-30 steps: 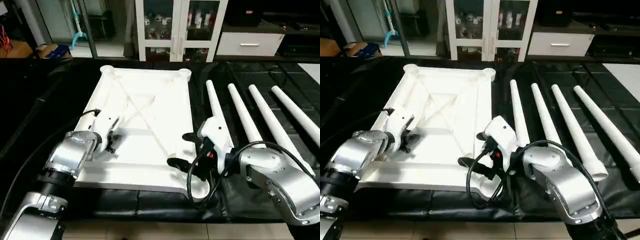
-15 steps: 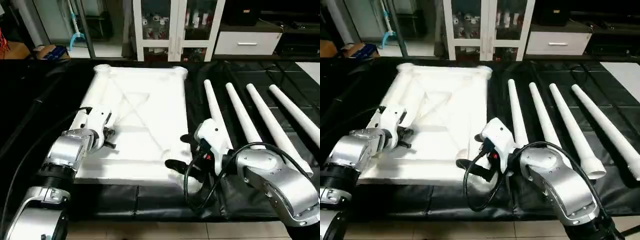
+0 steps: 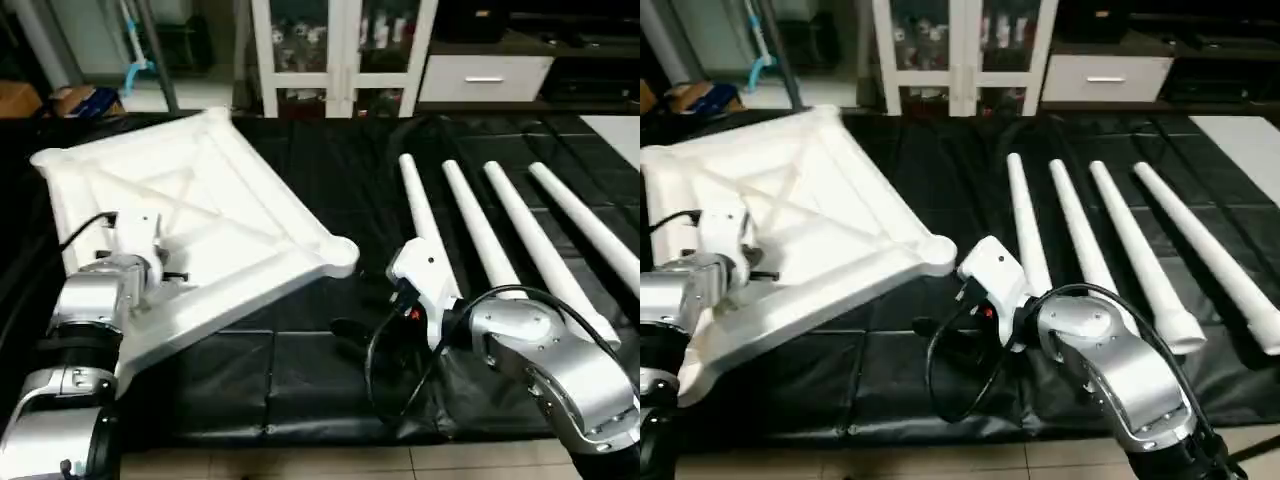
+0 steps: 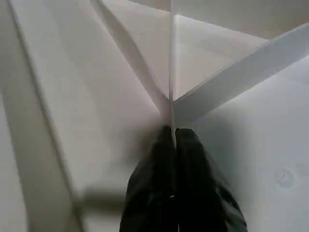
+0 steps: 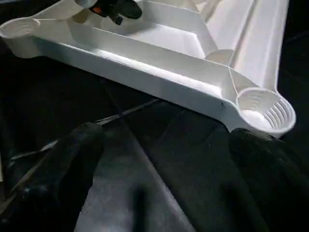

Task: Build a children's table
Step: Move to table

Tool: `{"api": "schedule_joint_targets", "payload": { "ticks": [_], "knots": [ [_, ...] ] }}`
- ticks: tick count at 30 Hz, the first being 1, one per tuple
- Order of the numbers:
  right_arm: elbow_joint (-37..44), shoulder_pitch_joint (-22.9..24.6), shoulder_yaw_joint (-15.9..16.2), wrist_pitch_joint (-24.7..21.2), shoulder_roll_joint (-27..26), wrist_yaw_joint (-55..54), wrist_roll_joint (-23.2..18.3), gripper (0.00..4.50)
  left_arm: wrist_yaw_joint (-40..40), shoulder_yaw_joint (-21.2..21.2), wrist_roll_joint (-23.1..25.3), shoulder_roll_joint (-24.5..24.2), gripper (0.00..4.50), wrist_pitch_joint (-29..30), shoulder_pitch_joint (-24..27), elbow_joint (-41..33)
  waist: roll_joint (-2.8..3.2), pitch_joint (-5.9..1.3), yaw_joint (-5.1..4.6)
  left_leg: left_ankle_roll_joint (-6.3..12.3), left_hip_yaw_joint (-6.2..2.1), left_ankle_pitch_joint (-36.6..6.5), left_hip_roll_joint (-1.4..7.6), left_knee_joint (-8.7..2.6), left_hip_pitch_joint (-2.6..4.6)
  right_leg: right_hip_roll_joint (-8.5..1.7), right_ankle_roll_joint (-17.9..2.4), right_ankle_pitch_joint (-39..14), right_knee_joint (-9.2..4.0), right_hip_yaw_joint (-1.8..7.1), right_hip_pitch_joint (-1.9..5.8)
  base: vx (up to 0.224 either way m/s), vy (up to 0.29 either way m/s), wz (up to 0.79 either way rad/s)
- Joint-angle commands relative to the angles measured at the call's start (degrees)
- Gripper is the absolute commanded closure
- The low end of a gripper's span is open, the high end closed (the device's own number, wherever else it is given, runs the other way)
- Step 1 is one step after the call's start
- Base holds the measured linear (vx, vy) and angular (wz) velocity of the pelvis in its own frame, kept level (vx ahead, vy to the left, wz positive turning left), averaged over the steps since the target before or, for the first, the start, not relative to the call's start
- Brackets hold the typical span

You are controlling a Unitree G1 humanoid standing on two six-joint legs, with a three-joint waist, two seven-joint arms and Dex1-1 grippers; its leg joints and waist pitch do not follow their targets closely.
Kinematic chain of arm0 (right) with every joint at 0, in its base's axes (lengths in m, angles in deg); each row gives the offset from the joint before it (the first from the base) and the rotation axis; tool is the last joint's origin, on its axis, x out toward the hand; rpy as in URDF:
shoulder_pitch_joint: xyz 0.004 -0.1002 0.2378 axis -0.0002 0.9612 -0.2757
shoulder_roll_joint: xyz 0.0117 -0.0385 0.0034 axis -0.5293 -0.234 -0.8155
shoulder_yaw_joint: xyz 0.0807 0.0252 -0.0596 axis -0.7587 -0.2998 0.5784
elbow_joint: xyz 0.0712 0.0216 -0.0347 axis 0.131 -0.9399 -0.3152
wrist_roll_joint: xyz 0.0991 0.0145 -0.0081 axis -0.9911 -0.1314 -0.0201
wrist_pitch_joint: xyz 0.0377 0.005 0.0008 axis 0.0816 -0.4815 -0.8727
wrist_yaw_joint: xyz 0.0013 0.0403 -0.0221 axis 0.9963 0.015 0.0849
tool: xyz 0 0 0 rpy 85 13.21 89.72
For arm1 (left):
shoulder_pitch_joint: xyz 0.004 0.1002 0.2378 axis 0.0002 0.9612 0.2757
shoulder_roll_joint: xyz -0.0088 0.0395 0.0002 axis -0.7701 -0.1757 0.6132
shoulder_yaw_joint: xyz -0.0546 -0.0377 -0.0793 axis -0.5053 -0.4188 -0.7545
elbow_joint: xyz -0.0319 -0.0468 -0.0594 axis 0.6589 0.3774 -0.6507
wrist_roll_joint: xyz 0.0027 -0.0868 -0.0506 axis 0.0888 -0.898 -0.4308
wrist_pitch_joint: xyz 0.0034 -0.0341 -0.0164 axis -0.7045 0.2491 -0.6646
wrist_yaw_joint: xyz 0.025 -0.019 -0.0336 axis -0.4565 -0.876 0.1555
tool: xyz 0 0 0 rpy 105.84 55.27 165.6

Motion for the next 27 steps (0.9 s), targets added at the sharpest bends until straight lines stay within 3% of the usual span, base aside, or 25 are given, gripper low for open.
{"api": "schedule_joint_targets", "payload": {
  "ticks": [1,6,10,11,12,23,27],
  "knots": [
    [0.24,-0.5,-0.03,0.57,0.08,-0.49,0.28,0.0,-2.23,-0.53,1.77,-1.52,4.45,-2.03,-0.26,0.95,-0.01,-3.58,0.43,3.31,-1.57,0.45,4.42,-4.53,0.89,-5.36,-16.45,10.23,-2.95,2.89,2.82,0.0,0.0,0.0],
    [0.24,-0.56,0.22,0.82,0.19,-0.53,0.5,0.0,1.29,3.79,4.1,-2.66,4.45,-7.12,0.65,2.17,0.04,-3.37,0.73,2.06,-1.51,-2.52,4.52,-4.85,0.98,-5.39,-15.46,6.33,-3.29,3.03,2.73,0.0,0.0,0.0],
    [0.11,-0.7,0.06,0.94,-0.27,-1.14,0.62,0.0,0.16,5.8,6.99,-4.28,4.45,-12.07,0.09,4.19,-0.06,-3.49,0.89,1.53,-1.49,-1.92,4.5,-4.8,1.05,-5.37,-15.06,7.39,-3.1,3.04,2.76,0.0,0.0,0.0],
    [0.11,-0.72,0.01,0.96,-0.33,-1.23,0.73,0.0,-0.24,5.82,7.29,-4.62,4.07,-12.42,-0.25,4.77,-0.01,-3.52,0.78,1.48,-1.5,-1.6,4.45,-4.82,0.91,-5.39,-14.93,8.02,-3.02,3.03,2.9,0.0,0.0,0.0],
    [0.12,-0.69,-0.14,0.95,-0.47,-1.3,0.65,0.0,-0.76,5.68,7.53,-5.1,4.07,-12.76,-0.47,5.05,-0.01,-3.5,0.74,1.42,-1.54,-1.62,4.48,-4.86,0.96,-5.35,-14.89,8.05,-2.97,3.0,2.86,0.0,0.0,0.0],
    [-1.27,-1.35,-0.55,1.3,-1.65,-2.97,1.28,0.0,0.11,4.07,5.79,-5.73,3.22,-11.79,-0.58,1.14,-0.08,-3.45,1.01,-0.22,-1.35,-2.43,4.53,-4.87,1.2,-5.37,-15.39,8.01,-2.85,3.01,2.71,0.0,0.0,0.0],
    [-1.56,-1.47,-1.11,1.25,-2.12,-3.55,1.02,0.0,3.2,3.51,3.5,-5.5,2.91,-10.65,1.85,-6.08,-0.07,-3.44,1.03,-0.91,-1.37,-2.56,4.66,-4.95,1.17,-5.39,-15.41,8.05,-2.77,2.96,2.71,0.0,0.0,0.0]
  ]
}}
